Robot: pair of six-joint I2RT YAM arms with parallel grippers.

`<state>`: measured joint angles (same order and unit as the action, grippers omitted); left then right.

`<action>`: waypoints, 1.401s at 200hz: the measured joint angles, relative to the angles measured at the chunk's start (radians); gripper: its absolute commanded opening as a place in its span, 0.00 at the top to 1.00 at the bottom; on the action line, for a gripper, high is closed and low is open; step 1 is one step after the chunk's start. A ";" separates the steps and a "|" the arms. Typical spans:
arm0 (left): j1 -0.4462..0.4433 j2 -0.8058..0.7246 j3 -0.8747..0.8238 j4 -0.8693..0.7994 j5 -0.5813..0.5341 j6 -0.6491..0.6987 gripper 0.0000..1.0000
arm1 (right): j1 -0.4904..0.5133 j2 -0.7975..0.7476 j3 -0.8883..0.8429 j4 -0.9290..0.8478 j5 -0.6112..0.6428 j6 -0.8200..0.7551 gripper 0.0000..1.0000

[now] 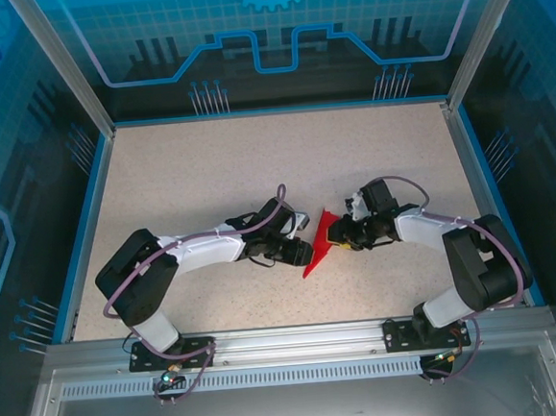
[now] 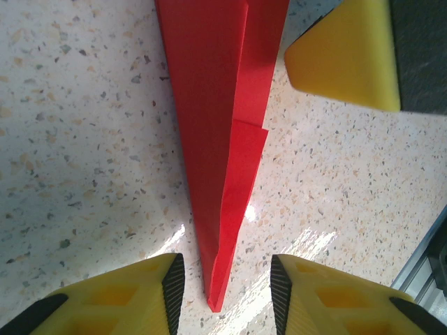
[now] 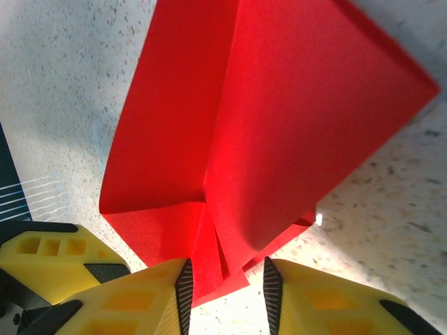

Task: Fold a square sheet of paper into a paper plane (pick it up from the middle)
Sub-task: Turn over a paper plane at the center of the table.

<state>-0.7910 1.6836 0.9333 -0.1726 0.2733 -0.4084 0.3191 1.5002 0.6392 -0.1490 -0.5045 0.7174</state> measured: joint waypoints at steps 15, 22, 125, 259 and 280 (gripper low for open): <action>0.000 0.000 0.000 -0.006 0.000 0.000 0.59 | 0.018 0.010 -0.002 0.008 0.004 0.010 0.61; 0.000 0.000 0.000 -0.006 0.000 0.000 0.59 | 0.026 0.015 -0.002 0.008 0.008 0.016 0.61; 0.000 0.070 0.000 0.018 -0.005 -0.002 0.73 | 0.069 0.043 -0.022 0.082 0.013 0.092 0.62; 0.004 0.100 0.000 0.053 -0.003 -0.005 0.90 | 0.081 0.045 -0.098 0.227 -0.044 0.208 0.64; 0.004 0.100 0.000 0.055 -0.003 -0.005 0.90 | 0.084 0.045 -0.105 0.243 -0.050 0.228 0.62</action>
<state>-0.7872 1.7836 0.9333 -0.1181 0.2707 -0.4129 0.4034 1.5452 0.5339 0.0937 -0.5549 0.9451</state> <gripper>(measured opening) 0.102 0.370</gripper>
